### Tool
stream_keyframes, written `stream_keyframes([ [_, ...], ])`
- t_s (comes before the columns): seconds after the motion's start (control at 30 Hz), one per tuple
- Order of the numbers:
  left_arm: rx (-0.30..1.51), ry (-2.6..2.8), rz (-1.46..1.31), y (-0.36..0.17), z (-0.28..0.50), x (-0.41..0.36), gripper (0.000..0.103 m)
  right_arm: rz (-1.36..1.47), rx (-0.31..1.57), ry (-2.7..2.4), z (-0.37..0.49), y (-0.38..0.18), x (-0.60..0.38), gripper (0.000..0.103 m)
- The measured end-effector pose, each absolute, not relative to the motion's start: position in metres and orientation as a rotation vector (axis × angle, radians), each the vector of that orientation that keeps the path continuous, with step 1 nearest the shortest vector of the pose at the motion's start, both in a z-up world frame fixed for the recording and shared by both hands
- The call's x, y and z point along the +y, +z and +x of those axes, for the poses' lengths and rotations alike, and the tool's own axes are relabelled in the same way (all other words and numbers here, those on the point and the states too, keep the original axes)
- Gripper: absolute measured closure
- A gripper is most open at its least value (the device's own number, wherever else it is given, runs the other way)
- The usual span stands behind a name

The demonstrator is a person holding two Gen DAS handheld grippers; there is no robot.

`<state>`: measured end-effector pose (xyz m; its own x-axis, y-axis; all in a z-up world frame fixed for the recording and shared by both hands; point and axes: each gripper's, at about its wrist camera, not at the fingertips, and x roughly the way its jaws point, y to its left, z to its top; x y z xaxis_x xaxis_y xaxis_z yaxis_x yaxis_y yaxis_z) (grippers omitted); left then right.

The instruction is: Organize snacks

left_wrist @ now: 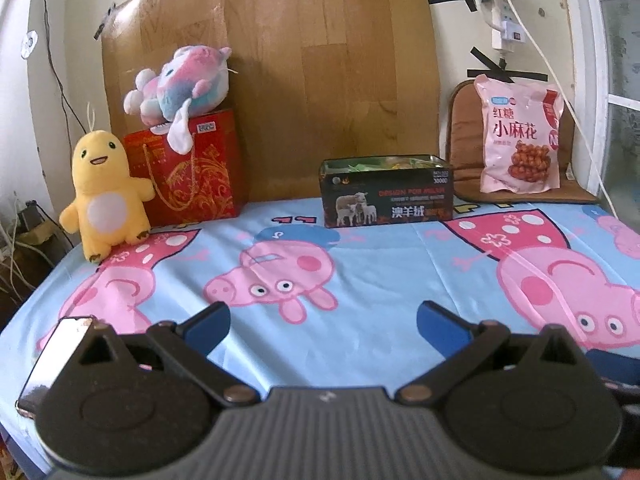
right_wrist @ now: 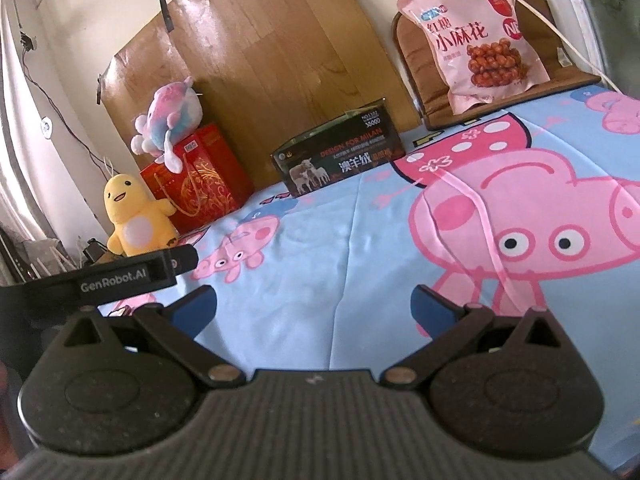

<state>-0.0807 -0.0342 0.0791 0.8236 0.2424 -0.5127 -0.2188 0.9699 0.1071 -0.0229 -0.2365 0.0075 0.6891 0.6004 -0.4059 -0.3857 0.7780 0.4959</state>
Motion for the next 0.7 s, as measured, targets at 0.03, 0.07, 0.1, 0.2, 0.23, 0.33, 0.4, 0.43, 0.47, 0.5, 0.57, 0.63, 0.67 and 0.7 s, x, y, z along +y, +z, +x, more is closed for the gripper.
stream_keyframes([
  [0.03,0.557,0.234,0.038,0.080,-0.079,-0.034,0.000,0.390,0.586,0.566,-0.023,0.007,-0.237,0.000],
  [0.07,0.562,0.227,0.033,0.081,-0.075,-0.033,0.000,0.385,0.584,0.563,-0.023,0.008,-0.237,0.000],
  [0.1,0.564,0.222,0.030,0.081,-0.072,-0.032,0.000,0.378,0.579,0.558,-0.022,0.009,-0.238,0.000],
  [0.2,0.566,0.212,0.034,0.080,-0.056,-0.032,0.000,0.359,0.562,0.551,-0.011,0.014,-0.240,0.000],
  [0.23,0.574,0.214,0.040,0.079,-0.050,-0.032,0.000,0.357,0.559,0.542,-0.005,0.014,-0.241,0.000],
  [0.33,0.595,0.191,0.061,0.075,-0.026,-0.033,0.000,0.346,0.571,0.513,0.017,0.014,-0.245,0.000],
  [0.4,0.607,0.176,0.079,0.071,-0.007,-0.033,0.000,0.329,0.571,0.484,0.034,0.013,-0.244,0.000],
  [0.43,0.611,0.166,0.085,0.069,0.002,-0.034,0.000,0.318,0.571,0.470,0.043,0.014,-0.244,0.000],
  [0.47,0.617,0.156,0.090,0.066,0.011,-0.034,0.000,0.310,0.571,0.460,0.053,0.013,-0.243,0.000],
  [0.5,0.625,0.147,0.091,0.063,0.020,-0.034,0.000,0.305,0.567,0.453,0.063,0.013,-0.243,0.000],
  [0.57,0.641,0.130,0.075,0.056,0.039,-0.034,0.000,0.294,0.557,0.438,0.079,0.012,-0.242,0.000],
  [0.63,0.642,0.126,0.064,0.047,0.057,-0.034,0.000,0.281,0.551,0.417,0.097,0.008,-0.239,0.000],
  [0.67,0.635,0.131,0.065,0.042,0.067,-0.034,0.000,0.272,0.548,0.410,0.104,0.005,-0.237,0.000],
  [0.7,0.626,0.137,0.069,0.038,0.075,-0.033,0.000,0.260,0.538,0.404,0.113,0.003,-0.234,0.000],
])
